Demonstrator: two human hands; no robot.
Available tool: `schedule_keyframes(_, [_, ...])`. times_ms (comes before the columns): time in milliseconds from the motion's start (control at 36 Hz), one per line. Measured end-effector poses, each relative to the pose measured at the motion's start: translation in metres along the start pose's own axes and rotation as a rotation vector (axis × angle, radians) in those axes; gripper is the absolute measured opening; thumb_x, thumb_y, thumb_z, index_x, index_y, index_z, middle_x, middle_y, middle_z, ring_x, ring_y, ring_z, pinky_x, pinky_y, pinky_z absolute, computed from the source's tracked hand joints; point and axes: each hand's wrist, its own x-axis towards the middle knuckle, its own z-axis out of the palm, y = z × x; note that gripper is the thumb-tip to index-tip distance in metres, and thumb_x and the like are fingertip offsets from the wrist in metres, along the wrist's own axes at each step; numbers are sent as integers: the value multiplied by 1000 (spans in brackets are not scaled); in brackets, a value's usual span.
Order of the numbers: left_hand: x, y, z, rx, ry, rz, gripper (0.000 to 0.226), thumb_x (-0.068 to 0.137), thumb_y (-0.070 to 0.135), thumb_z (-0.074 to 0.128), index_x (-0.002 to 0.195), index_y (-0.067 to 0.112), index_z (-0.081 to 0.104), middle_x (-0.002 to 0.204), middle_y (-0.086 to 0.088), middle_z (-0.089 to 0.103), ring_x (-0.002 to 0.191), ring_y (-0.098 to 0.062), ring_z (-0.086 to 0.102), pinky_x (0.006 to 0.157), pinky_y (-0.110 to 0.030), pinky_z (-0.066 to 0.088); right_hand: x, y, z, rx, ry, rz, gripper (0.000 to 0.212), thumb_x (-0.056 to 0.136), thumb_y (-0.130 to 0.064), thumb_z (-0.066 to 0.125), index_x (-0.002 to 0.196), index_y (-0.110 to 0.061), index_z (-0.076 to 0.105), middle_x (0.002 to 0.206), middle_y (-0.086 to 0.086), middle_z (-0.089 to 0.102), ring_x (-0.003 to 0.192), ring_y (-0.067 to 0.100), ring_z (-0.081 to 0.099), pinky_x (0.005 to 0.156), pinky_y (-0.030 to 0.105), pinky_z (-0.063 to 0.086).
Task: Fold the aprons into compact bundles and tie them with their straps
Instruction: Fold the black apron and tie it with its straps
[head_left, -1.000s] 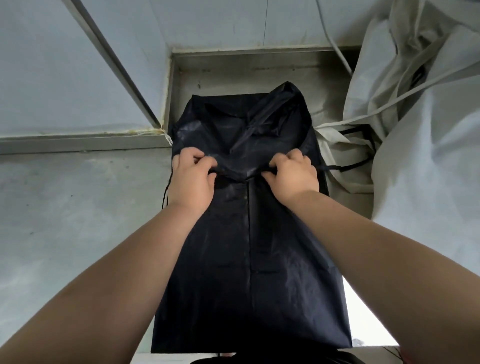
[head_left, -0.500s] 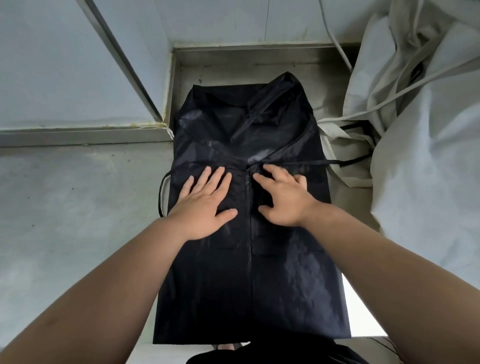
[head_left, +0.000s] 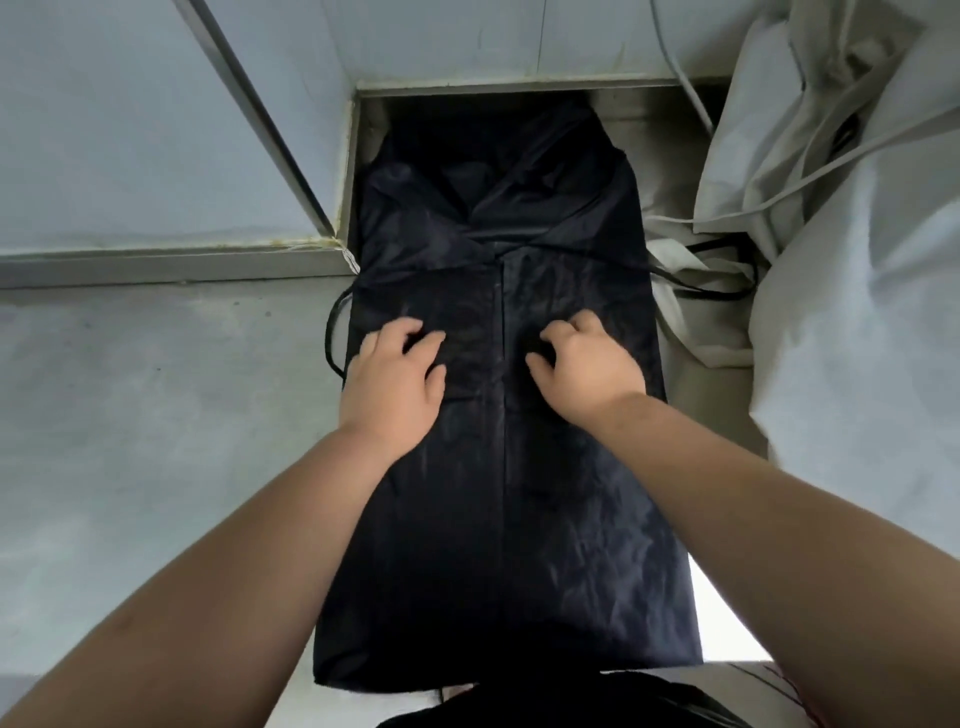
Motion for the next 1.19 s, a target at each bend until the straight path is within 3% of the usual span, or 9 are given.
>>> schedule_keyframes(111, [-37,-3,-1,-73,25,-37,35,90,17,58,125,13,61,125,-8,54,110,-32,51,92,-41,44,-32,-2,8,77,-36,3,49,92,-38,54,136,-16,47,144,8,34,128,29,39,104,34,37])
schedule_keyframes(278, [-76,-2,-5,-100,-96,1,45,93,30,53,137,20,47,139,2,42,127,-20,38,104,-33,36,-76,-10,21,61,-69,18,53,91,-36,57,139,-18,43,144,7,35,132,26,35,109,34,32])
schedule_keyframes(389, [-98,-6,-4,20,-250,24,58,97,46,40,149,26,24,158,1,11,144,-21,10,117,-37,13,-102,-8,38,-75,-66,79,57,94,-48,46,144,-23,35,152,9,24,138,27,28,114,38,21])
schedule_keyframes(500, [-108,-12,3,153,-409,43,70,94,60,24,150,32,-7,156,2,-22,144,-20,-19,117,-43,-6,-119,-5,51,-196,-121,168,57,98,-52,28,149,-34,11,158,7,6,137,33,24,113,44,19])
schedule_keyframes(722, [-88,-16,2,145,-462,42,71,95,60,25,148,33,-14,154,3,-29,141,-20,-27,116,-45,-11,-102,-5,48,-180,-144,228,56,98,-54,27,148,-42,6,158,5,-3,140,33,14,113,49,12])
schedule_keyframes(917, [-62,-4,-4,104,-290,7,72,91,60,39,150,30,12,159,2,2,145,-22,-1,117,-43,4,-73,-2,35,-125,-84,183,55,97,-52,33,148,-37,16,157,8,5,141,33,14,113,50,10])
schedule_keyframes(1028, [-85,6,-2,35,-161,88,55,90,48,50,141,28,39,142,5,34,128,-20,33,105,-35,29,-89,-6,31,-93,-12,122,52,96,-43,45,144,-29,32,147,9,29,130,31,36,107,43,25])
schedule_keyframes(1111, [-98,13,5,-203,-170,9,41,92,30,55,132,24,50,130,5,40,116,-17,45,92,-30,44,-101,-10,37,43,-61,103,44,95,-37,50,136,-21,46,134,9,41,119,30,45,96,38,42])
schedule_keyframes(1194, [-105,22,9,-331,-170,-110,31,88,32,61,118,25,55,123,4,43,112,-15,47,85,-27,44,-111,-13,43,126,-54,140,49,88,-45,58,129,-18,52,130,6,48,121,27,44,97,36,43])
